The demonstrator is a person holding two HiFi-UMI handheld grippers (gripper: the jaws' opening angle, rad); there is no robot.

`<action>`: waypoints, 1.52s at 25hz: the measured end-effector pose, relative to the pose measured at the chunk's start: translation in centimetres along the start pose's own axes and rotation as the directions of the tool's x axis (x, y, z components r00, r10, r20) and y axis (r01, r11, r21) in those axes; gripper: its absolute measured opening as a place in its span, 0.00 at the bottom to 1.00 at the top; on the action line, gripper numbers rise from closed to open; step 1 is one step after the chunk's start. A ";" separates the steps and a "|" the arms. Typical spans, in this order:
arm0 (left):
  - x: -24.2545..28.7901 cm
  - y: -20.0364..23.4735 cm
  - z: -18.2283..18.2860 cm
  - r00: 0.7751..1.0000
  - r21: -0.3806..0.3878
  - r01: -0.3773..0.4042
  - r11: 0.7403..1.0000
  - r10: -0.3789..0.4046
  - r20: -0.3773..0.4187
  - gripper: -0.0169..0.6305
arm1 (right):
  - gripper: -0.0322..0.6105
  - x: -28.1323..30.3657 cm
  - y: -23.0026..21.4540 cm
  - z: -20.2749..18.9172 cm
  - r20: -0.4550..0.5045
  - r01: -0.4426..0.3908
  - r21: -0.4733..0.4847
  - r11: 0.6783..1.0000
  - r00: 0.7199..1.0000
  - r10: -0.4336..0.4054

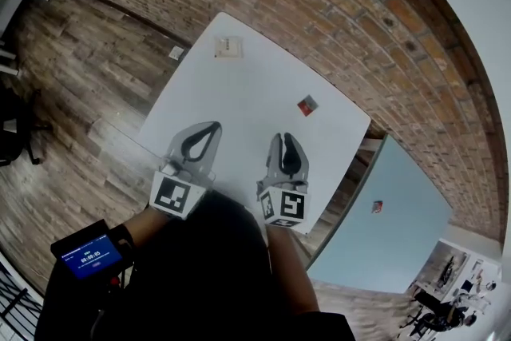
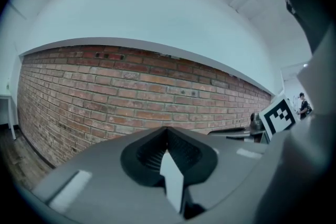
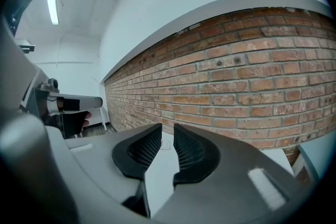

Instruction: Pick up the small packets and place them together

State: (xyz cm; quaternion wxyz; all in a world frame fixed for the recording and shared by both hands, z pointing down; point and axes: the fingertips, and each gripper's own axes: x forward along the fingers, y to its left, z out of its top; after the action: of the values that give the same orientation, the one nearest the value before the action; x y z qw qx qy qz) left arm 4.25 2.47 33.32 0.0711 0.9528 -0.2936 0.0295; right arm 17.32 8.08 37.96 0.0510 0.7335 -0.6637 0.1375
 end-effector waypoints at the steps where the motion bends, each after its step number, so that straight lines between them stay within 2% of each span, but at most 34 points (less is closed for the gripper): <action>1: 0.2 0.8 0.2 1.000 0.003 0.005 1.000 -0.005 0.003 0.03 | 0.14 0.9 0.5 0.0 -0.005 0.003 -0.006 1.000 1.000 -0.003; 9: 1.5 8.6 1.4 1.000 0.015 -0.018 1.000 0.018 0.014 0.03 | 0.15 8.7 3.3 -0.4 -0.058 0.029 -0.068 0.997 0.998 -0.033; 17: 2.4 14.4 1.5 1.000 -0.050 -0.011 0.999 0.012 0.026 0.03 | 0.14 16.0 3.6 -1.3 -0.093 0.066 -0.069 0.995 0.993 -0.073; 23: 2.8 16.9 1.2 1.000 -0.049 -0.014 0.999 0.014 0.005 0.03 | 0.14 20.0 2.1 -3.7 -0.150 0.092 -0.068 0.993 0.984 -0.101; 28: 2.9 19.5 1.2 0.999 -0.080 -0.037 0.996 0.038 0.005 0.03 | 0.14 22.6 1.6 -6.0 -0.201 0.105 -0.059 0.993 0.973 -0.115; 34: 3.3 22.3 0.6 0.998 -0.111 -0.058 0.992 0.057 -0.016 0.03 | 0.14 25.9 2.0 -8.8 -0.273 0.071 -0.048 0.996 0.959 -0.082; 38: 3.5 23.7 0.1 0.997 -0.100 -0.073 0.992 0.069 -0.035 0.03 | 0.14 27.7 1.2 -10.4 -0.307 0.075 -0.057 0.996 0.948 -0.089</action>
State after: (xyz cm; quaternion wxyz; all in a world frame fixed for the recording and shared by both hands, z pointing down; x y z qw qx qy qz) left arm -6.25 -18.85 36.33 0.1228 0.9364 -0.3273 0.0318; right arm 16.96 -15.98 55.28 0.1762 0.7287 -0.6192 0.2334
